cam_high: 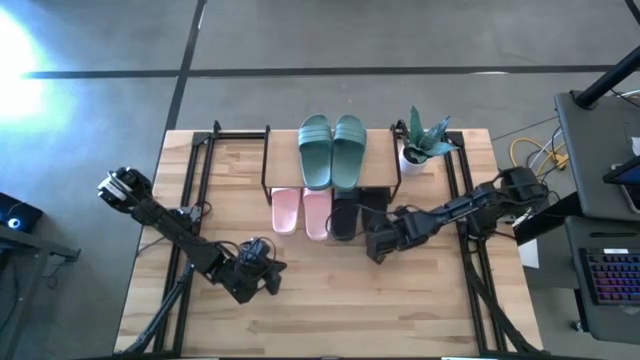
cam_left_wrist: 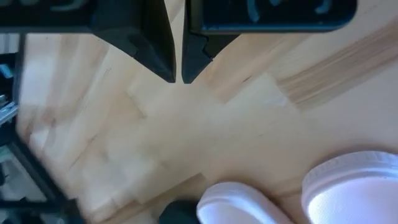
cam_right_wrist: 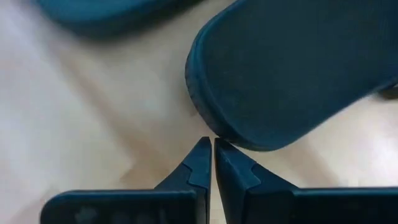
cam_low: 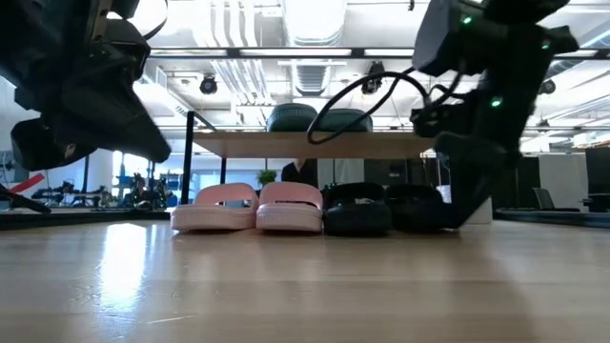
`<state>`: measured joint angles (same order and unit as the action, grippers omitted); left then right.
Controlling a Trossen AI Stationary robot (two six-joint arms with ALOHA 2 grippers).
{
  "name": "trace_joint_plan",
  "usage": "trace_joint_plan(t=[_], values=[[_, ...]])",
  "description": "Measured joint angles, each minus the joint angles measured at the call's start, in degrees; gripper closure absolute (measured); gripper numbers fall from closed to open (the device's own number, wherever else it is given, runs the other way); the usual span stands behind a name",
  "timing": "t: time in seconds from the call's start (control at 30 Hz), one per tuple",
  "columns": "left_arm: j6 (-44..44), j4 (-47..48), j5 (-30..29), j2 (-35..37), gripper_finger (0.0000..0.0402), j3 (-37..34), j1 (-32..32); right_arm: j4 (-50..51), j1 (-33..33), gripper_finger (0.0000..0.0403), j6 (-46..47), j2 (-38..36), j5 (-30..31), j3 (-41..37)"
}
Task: Pick and place slides into the shelf
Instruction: Adjust the slides under the shelf
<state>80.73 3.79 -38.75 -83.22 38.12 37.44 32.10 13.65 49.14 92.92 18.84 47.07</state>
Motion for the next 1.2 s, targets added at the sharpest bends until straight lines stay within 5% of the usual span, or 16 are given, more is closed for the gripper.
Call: trace_joint_plan(t=[0.33, 0.5, 0.67, 0.9, 1.2], values=[[-0.1, -2.1, -1.1, 0.0, 0.0389, -0.6, -2.4, 0.9, -3.8, 0.0390, 0.1, -1.9, 5.7, 1.5], [-1.0, -2.1, -0.8, 0.0, 0.0389, -2.0, -5.5, -1.5, -3.0, 0.0390, -1.0, -4.1, -1.6, 1.5], [-12.4, -4.3, 0.1, -1.6, 0.0389, -2.2, -9.2, -10.3, -0.4, 0.0390, -1.4, -4.5, -8.1, 1.5], [-24.4, -8.5, 10.5, -8.8, 0.0389, -2.2, -18.2, -23.6, 2.5, 0.0390, 4.2, -2.9, -8.3, 2.6], [-34.6, -7.7, 10.2, -10.4, 0.0389, -2.2, -22.6, -23.7, 3.3, 0.0390, 4.4, 3.3, -6.4, 7.5]])
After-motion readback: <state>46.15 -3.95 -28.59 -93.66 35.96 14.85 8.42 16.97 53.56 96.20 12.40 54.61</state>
